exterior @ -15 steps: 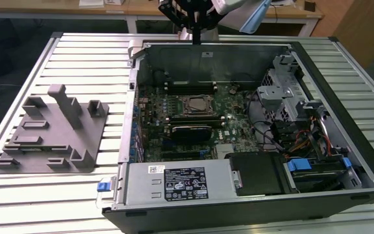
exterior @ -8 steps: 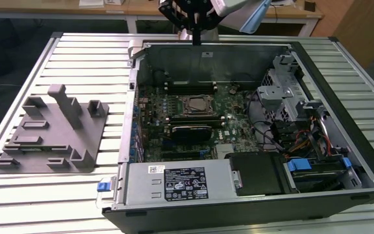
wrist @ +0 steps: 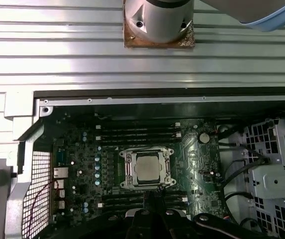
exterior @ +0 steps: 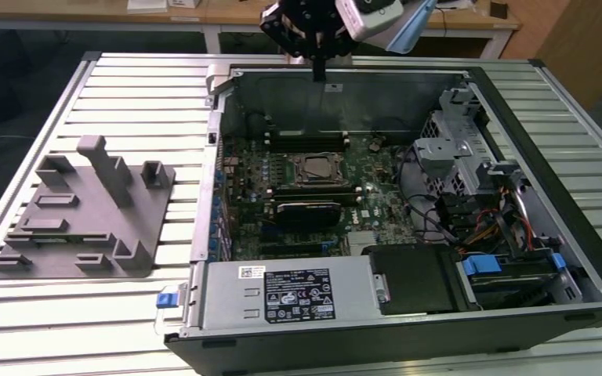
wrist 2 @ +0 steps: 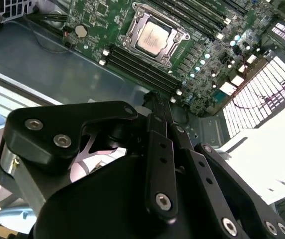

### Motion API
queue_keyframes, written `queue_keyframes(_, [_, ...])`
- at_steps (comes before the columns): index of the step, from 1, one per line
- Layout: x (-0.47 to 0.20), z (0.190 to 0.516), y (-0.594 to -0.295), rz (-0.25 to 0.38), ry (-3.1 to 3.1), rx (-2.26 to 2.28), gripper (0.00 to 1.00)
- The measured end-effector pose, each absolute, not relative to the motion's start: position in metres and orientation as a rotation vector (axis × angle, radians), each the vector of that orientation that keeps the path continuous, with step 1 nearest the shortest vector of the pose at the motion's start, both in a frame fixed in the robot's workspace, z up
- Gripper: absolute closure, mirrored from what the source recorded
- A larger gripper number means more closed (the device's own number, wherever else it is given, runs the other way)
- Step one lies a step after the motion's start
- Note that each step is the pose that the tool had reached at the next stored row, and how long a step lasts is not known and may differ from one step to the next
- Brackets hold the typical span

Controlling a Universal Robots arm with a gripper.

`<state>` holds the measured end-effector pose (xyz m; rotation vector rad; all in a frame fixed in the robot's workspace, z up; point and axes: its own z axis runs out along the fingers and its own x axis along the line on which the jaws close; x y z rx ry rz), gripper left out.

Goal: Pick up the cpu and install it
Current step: 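Install the second cpu locking lever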

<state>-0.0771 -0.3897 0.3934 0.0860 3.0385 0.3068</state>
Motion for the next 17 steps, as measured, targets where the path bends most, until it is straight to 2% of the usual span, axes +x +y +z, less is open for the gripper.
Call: queue_keyframes(17, [-0.065, 0.365, -0.390, 0.305, 3.046, 0.128, 0.89])
